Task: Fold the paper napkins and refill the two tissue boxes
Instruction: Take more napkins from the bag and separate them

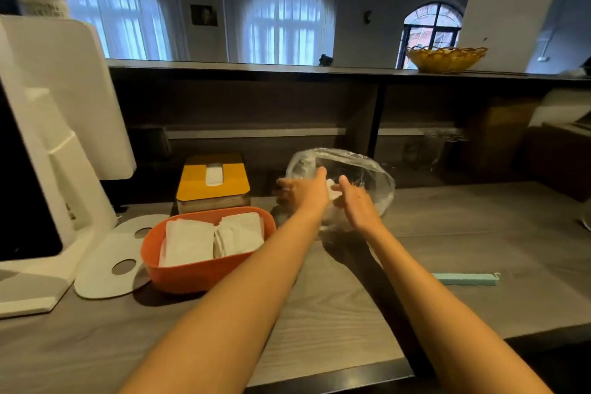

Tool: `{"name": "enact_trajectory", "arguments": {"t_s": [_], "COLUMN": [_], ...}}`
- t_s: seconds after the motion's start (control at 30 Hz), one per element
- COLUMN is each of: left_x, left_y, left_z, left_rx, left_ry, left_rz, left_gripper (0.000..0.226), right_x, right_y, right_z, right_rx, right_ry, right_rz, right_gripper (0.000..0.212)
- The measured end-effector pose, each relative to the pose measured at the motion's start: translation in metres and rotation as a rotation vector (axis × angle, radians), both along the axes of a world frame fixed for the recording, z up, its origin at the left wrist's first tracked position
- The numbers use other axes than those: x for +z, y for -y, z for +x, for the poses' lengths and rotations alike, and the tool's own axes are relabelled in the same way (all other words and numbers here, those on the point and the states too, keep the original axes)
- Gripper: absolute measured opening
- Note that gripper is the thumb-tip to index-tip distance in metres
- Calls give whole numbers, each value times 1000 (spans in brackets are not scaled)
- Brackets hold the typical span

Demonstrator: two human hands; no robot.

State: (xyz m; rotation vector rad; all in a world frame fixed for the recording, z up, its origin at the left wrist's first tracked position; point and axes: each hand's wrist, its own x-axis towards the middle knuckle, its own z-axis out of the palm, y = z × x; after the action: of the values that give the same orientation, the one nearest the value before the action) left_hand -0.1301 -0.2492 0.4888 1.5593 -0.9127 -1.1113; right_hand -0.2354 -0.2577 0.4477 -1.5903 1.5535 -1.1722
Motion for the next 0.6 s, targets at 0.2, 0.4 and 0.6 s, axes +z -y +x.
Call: {"name": "enact_trajectory", "arguments": {"t_s": [0.2, 0.4, 0.6], "left_x": [-44, -57, -74], "left_y": [0, 19, 14], "left_z": [-22, -11, -11], "left_rx": [-20, 62, 61], "left_ry": [-32, 54, -122], "left_rz": [-69, -161, -267], "left_gripper": [111, 45, 38], "right_x": [-2, -6, -4], "right_y": [0, 10, 9], "right_z": [-22, -32, -27], "right_rx": [66, -65, 112], "right_ry": [122, 172, 186], "right_rz": [3, -128, 55], "right_gripper": [68, 62, 68]}}
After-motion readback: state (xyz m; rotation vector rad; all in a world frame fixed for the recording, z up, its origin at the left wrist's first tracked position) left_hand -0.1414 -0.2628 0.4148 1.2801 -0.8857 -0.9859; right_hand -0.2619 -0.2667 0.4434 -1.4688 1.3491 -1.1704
